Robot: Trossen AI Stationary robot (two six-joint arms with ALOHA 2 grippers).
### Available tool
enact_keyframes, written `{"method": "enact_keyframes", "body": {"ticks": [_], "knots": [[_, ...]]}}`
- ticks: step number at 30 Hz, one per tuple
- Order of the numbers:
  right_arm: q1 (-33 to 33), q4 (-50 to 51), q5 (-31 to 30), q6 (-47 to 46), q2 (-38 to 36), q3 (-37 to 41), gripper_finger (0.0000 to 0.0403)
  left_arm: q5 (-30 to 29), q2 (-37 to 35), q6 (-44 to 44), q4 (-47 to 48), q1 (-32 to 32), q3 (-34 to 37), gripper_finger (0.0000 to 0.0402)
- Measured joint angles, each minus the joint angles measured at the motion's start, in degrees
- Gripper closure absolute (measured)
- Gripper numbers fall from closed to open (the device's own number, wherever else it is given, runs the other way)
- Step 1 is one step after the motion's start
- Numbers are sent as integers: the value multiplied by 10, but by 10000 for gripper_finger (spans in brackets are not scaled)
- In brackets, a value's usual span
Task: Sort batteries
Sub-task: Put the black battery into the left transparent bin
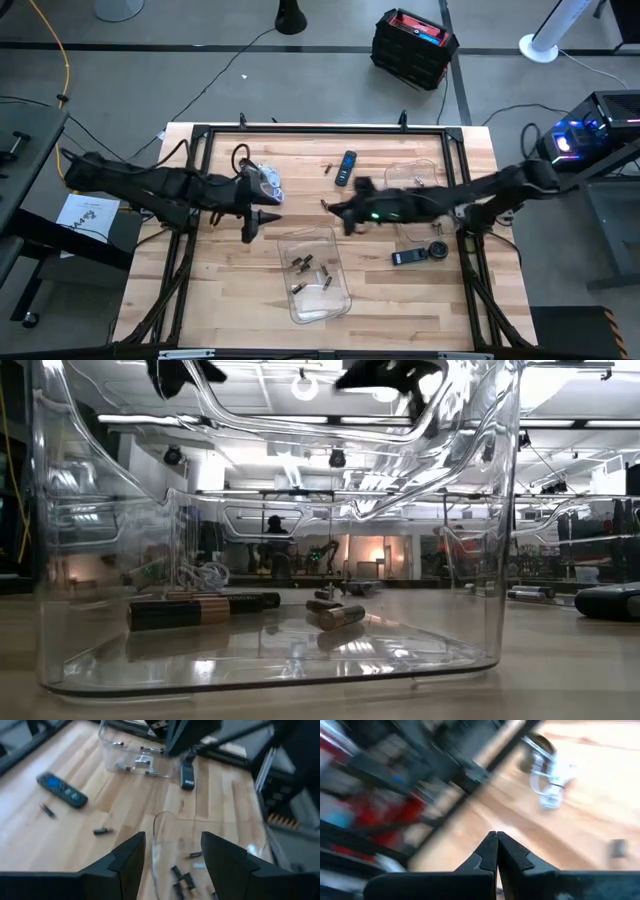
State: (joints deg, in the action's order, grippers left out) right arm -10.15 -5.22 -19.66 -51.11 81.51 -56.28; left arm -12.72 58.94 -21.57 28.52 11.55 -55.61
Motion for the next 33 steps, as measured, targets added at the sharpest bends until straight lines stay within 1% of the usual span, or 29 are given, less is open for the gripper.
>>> {"method": "enact_keyframes", "body": {"ticks": [2, 5, 8, 11, 13, 15, 17, 19, 22, 24, 26, 29, 33], "knots": [[30, 90, 30, 47, 45, -62, 402, 0, -12, -37, -26, -5, 27, 214], [71, 220, 61, 123, 103, -152, 402, -1, -14, -72, -27, -13, 44, 214], [101, 293, 90, 188, 155, -217, 402, -12, -14, -99, -27, -15, 47, 214], [119, 316, 125, 240, 198, -256, 402, -36, -17, -126, -28, -15, 47, 214], [128, 318, 133, 246, 220, -272, 402, -52, -18, -151, -31, -15, 47, 214], [137, 319, 155, 265, 240, -279, 397, -63, -21, -176, -30, -14, 47, 214], [144, 329, 182, 271, 258, -280, 380, -66, -23, -199, -32, -14, 47, 214], [148, 343, 196, 268, 273, -279, 350, -66, -26, -206, -32, -14, 47, 214], [148, 369, 173, 248, 294, -279, 294, -74, -31, -195, -31, -14, 47, 214], [147, 380, 143, 228, 310, -279, 260, -86, -35, -182, -31, -16, 47, 214], [148, 375, 116, 209, 322, -279, 234, -91, -39, -178, -31, -22, 47, 214], [151, 363, 102, 194, 337, -280, 216, -92, -42, -173, -31, -27, 47, 214], [151, 378, 93, 148, 368, -279, 219, -90, -43, -171, -30, -33, 47, 214]]}}
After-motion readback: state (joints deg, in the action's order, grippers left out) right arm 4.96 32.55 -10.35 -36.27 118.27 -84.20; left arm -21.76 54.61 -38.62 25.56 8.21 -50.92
